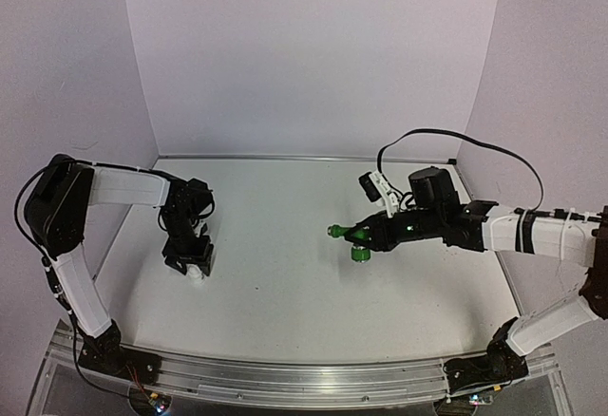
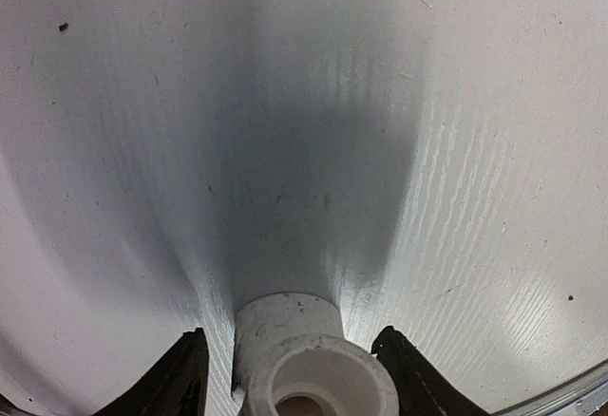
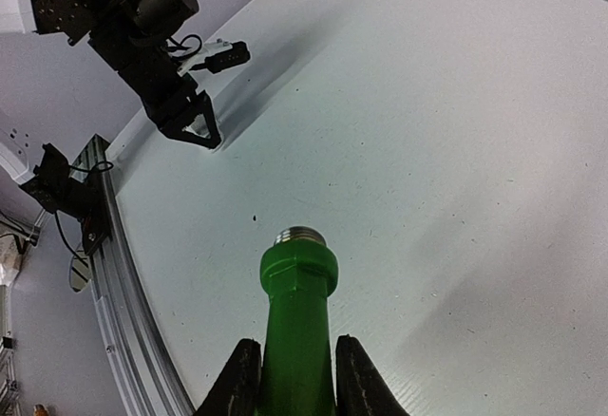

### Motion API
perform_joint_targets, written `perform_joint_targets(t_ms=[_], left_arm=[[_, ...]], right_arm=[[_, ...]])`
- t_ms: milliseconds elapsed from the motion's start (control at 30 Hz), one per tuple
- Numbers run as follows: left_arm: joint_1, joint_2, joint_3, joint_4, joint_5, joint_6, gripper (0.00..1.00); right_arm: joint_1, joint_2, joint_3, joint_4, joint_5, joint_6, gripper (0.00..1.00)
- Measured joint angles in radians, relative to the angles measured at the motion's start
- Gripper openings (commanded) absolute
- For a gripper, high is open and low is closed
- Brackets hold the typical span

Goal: Install the water faucets

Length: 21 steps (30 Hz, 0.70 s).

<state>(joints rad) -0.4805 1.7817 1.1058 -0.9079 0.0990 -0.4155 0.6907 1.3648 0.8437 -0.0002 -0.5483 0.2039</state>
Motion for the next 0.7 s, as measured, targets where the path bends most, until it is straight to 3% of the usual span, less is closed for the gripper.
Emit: perform_joint_targets(t_ms=[100, 500, 700], left_arm=[[0.0, 0.027, 0.019, 0.003, 0.002, 0.017, 0.52], [0.0, 0.039, 0.012, 0.002, 0.004, 0.023, 0.5], [0.0, 0.038, 0.01, 0.001, 0.004, 0.023, 0.37]], right_arm=[[0.0, 0.009, 0.007, 0.0, -0.002, 0.002, 0.0], [0.0, 0.014, 0.013, 0.0, -0.004, 0.007, 0.0], [0.0, 0.027, 0.019, -0.001, -0.011, 0.007, 0.0]])
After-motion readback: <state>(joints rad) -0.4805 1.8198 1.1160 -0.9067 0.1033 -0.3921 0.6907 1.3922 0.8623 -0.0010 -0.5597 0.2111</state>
